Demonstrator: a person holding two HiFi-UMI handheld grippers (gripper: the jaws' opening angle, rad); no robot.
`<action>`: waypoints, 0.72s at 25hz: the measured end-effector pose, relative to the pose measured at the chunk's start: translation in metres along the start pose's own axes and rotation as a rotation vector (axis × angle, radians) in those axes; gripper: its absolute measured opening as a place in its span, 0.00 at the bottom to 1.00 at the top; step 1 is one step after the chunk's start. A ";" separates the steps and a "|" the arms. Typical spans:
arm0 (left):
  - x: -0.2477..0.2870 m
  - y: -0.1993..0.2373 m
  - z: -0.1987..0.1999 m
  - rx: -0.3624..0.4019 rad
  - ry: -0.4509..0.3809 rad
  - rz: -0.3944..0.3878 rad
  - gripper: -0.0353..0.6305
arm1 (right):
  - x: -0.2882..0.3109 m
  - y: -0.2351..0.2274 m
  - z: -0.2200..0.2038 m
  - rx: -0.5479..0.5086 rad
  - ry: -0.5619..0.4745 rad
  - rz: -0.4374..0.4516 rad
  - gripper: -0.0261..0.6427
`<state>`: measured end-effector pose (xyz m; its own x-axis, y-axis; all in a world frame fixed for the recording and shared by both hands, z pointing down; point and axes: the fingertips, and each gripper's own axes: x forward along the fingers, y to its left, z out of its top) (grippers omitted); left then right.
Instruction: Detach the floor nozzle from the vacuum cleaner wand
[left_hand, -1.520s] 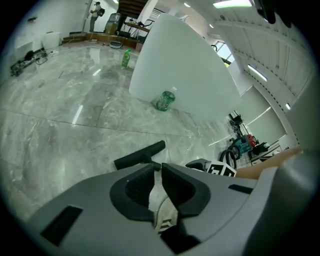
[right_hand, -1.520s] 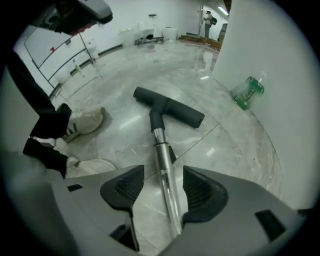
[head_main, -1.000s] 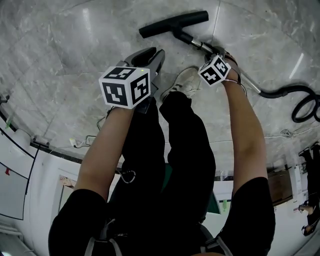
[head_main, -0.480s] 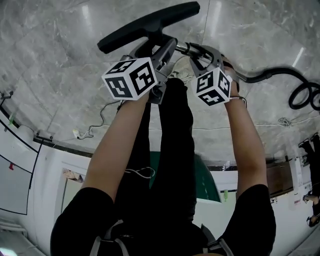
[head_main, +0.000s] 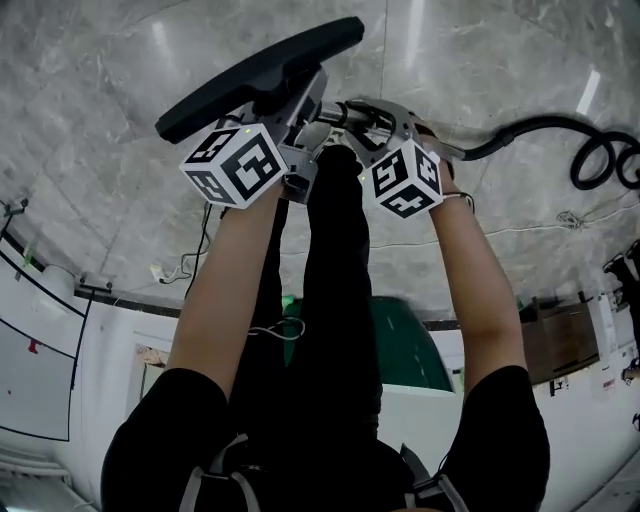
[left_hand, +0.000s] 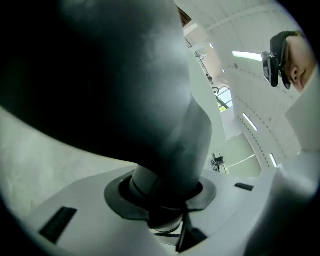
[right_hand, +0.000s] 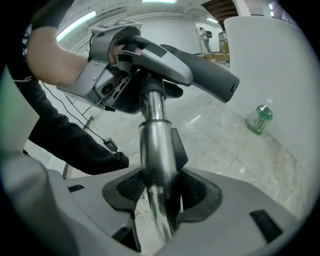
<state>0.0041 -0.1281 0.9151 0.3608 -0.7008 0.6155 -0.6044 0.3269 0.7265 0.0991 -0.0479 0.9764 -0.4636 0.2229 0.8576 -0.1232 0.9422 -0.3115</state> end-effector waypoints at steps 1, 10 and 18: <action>0.001 -0.004 -0.002 0.005 0.013 -0.025 0.27 | 0.009 -0.002 -0.003 -0.002 -0.003 0.004 0.35; -0.009 -0.021 0.000 0.087 0.071 -0.091 0.26 | 0.025 0.001 0.011 -0.157 -0.060 -0.061 0.18; -0.045 -0.078 0.012 0.196 0.156 -0.379 0.23 | -0.031 0.073 0.027 -0.079 -0.070 0.598 0.18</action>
<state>0.0262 -0.1299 0.8272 0.6762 -0.6393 0.3663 -0.5265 -0.0715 0.8472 0.0807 0.0070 0.9156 -0.4889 0.7052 0.5135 0.2408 0.6748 -0.6976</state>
